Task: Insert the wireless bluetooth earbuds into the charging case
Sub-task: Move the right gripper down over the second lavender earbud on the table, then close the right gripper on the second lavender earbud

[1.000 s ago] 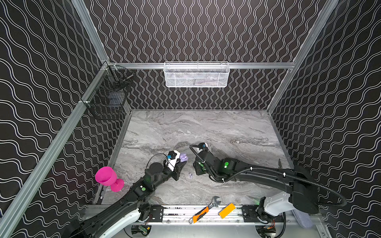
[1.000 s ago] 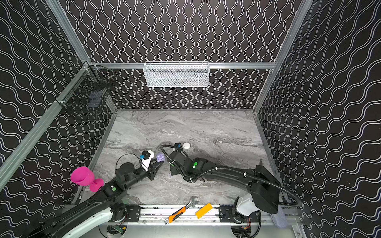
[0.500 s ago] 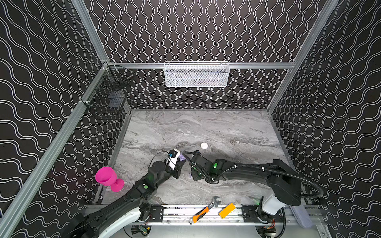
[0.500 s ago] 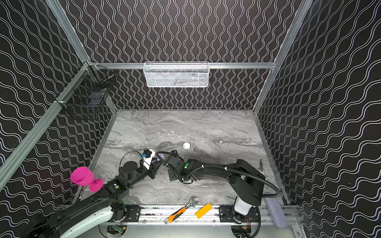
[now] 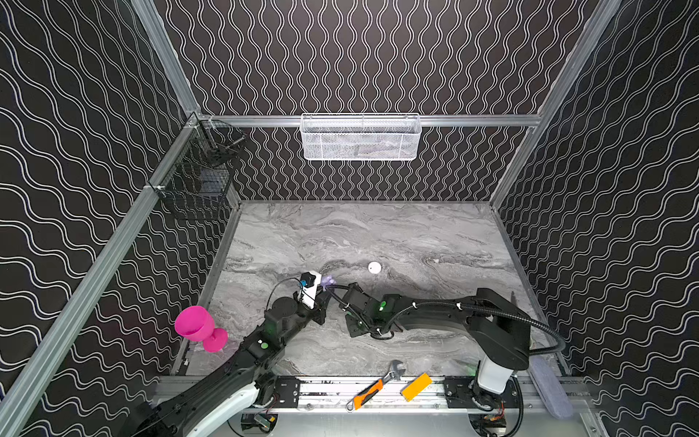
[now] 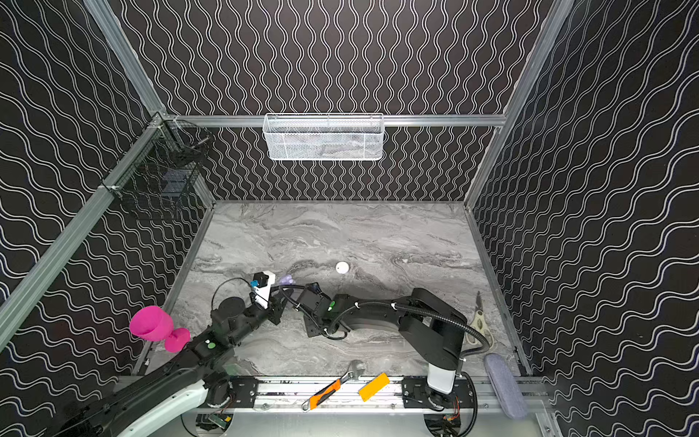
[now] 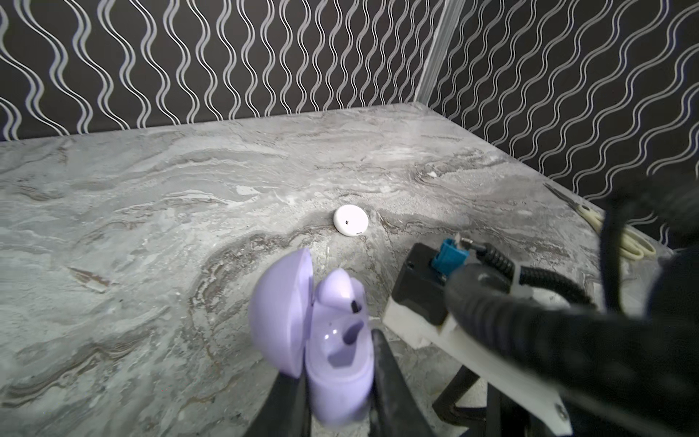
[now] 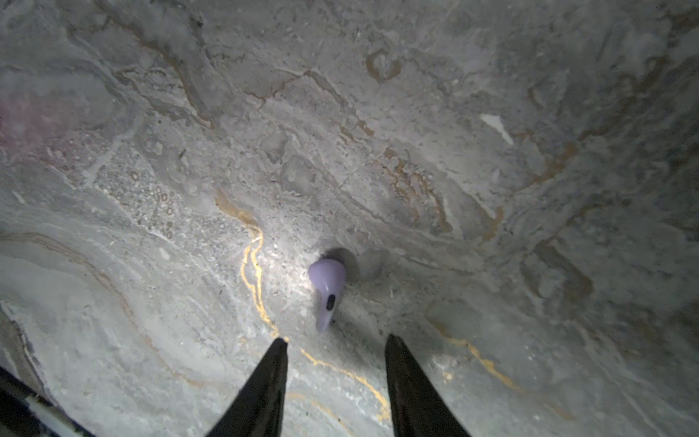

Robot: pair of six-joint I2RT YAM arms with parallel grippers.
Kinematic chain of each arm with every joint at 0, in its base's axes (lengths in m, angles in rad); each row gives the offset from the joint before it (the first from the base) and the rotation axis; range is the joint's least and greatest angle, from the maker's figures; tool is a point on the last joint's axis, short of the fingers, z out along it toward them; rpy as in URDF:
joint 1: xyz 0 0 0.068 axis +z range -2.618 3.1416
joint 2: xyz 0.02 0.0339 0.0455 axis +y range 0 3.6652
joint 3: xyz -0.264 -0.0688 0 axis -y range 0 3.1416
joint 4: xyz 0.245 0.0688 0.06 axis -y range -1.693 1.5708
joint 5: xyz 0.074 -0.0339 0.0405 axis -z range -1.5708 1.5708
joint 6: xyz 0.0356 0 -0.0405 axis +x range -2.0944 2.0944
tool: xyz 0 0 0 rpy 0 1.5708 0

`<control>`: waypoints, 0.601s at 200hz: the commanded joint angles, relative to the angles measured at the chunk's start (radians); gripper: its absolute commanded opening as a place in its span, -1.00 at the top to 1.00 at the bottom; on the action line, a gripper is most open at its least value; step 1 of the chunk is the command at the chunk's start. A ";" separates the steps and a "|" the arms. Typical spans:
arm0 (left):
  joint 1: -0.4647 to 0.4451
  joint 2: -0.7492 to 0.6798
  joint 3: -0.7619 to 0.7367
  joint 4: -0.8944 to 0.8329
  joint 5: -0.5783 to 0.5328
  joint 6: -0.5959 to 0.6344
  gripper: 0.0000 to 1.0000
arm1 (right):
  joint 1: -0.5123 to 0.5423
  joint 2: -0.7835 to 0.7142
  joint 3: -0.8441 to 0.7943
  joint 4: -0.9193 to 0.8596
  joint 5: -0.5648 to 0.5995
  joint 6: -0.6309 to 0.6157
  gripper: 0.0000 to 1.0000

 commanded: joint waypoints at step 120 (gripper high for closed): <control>0.033 -0.111 -0.026 -0.004 0.004 -0.034 0.89 | 0.000 0.063 0.035 -0.041 0.014 -0.018 0.36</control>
